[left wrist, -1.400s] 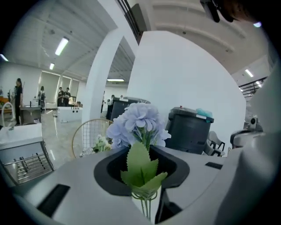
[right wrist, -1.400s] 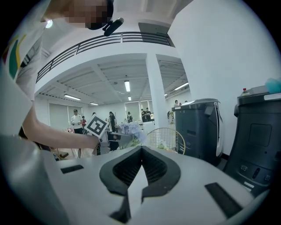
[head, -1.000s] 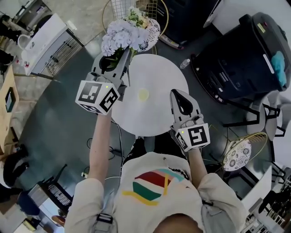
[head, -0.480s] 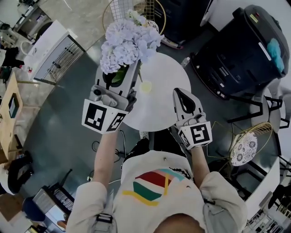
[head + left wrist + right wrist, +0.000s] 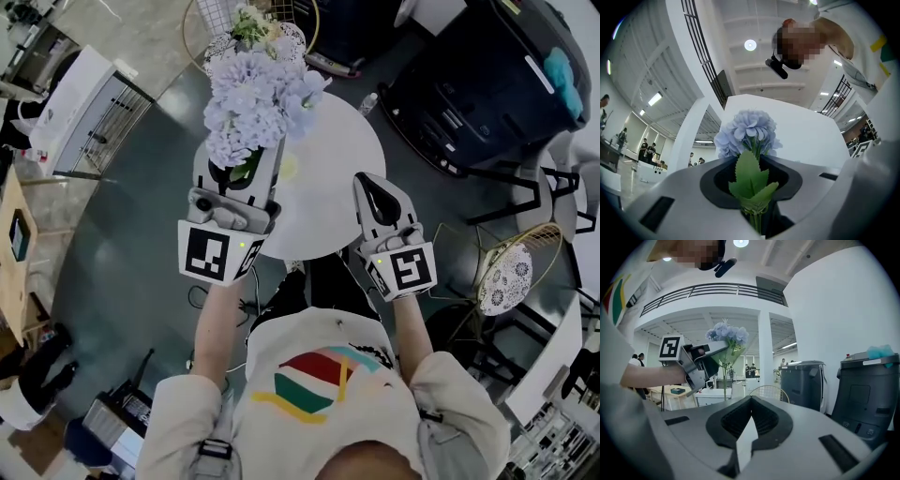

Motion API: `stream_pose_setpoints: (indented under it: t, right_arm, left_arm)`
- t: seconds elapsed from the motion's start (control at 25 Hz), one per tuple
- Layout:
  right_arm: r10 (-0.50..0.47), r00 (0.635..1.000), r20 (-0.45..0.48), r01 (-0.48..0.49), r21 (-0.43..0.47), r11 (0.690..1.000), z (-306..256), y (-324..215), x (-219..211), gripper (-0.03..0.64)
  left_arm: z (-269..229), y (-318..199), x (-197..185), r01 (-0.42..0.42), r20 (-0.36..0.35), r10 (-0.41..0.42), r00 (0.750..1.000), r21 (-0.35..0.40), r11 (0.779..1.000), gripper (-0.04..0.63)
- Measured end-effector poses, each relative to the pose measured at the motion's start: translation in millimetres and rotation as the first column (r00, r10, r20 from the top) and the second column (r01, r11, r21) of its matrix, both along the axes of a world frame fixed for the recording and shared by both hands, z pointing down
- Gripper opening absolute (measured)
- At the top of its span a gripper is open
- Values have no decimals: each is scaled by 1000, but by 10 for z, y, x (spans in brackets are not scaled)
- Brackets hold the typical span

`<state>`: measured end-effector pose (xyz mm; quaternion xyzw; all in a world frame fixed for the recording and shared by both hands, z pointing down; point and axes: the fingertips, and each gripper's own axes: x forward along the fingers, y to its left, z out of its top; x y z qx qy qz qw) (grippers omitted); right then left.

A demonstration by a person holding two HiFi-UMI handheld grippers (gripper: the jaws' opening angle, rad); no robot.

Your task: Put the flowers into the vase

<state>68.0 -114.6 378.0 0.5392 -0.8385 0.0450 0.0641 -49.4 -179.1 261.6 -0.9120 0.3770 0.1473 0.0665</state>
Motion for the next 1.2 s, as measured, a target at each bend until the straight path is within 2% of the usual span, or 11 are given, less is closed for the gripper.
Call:
stream_pose_setpoints:
  t: [0.12, 0.28, 0.56, 0.8, 0.96, 1.2]
  right_arm:
    - [9, 1000, -7, -9, -25, 1000, 120, 41, 15, 9]
    - [14, 1000, -23, -15, -46, 999, 263, 0, 21, 9]
    - [-6, 1000, -21, 4, -92, 996, 596, -4, 58, 9]
    - [-28, 998, -51, 21, -135, 991, 923, -128, -92, 9]
    - [-52, 998, -42, 46, -135, 990, 1007, -196, -174, 9]
    - [-63, 997, -41, 56, -151, 987, 1066, -236, -220, 9]
  left_arm:
    - [191, 23, 44, -4, 19, 4, 1000, -14, 1000, 121]
    - [358, -19, 63, -4, 6, 4, 1000, -21, 1000, 121]
    - [611, 5, 200, 2, 30, -3, 1000, 29, 1000, 121]
    - [1028, -29, 122, 5, 67, -5, 998, -2, 1000, 121]
    - [1186, -44, 148, -21, 48, 22, 999, -29, 999, 121]
    - [1249, 9, 204, -49, 61, 50, 997, -7, 999, 126]
